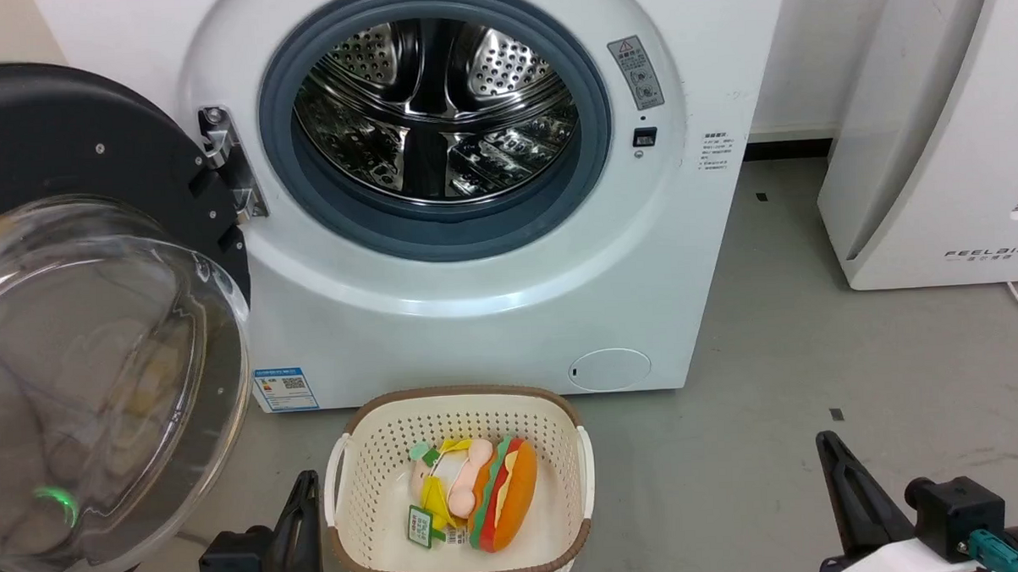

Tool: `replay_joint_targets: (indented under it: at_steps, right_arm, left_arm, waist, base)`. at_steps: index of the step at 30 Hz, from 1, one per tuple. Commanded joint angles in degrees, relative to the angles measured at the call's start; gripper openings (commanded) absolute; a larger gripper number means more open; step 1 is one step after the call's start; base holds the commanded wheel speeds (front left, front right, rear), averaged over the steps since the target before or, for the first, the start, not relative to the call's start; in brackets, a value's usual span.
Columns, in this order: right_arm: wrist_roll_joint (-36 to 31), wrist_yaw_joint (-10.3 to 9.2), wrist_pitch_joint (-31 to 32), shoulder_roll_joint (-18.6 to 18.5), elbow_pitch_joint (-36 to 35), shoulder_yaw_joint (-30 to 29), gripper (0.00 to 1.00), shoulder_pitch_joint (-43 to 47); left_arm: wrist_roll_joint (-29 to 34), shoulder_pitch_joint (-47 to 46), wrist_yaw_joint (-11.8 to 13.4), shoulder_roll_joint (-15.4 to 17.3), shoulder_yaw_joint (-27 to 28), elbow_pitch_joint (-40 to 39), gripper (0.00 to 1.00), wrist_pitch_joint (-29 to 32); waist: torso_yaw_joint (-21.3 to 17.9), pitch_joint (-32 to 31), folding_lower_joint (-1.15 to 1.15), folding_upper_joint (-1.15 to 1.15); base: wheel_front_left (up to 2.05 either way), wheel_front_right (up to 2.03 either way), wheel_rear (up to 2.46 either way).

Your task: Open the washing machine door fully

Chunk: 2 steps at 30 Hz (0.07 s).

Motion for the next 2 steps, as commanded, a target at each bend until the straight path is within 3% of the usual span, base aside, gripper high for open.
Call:
replay_joint_targets:
  at_steps: [1,2]
  right_arm:
    - [-0.55,0.01,0.16,0.04,-0.39,0.12,0.0,-1.11]
    - [-0.61,0.01,0.21,0.04,-0.4,0.12,0.0,-1.16]
  left_arm:
    - [0.66,-1.2,-0.24,-0.24,0.35,-0.39,0.0,0.3]
    - [0.74,-1.26,-0.28,-0.27,0.4,-0.44,0.0,0.38]
  waist:
    - [0.02,0.03,0.0,0.0]
    - [0.03,0.04,0.0,0.0]
  base:
    - [0.0,0.0,0.0]
    - [0.0,0.0,0.0]
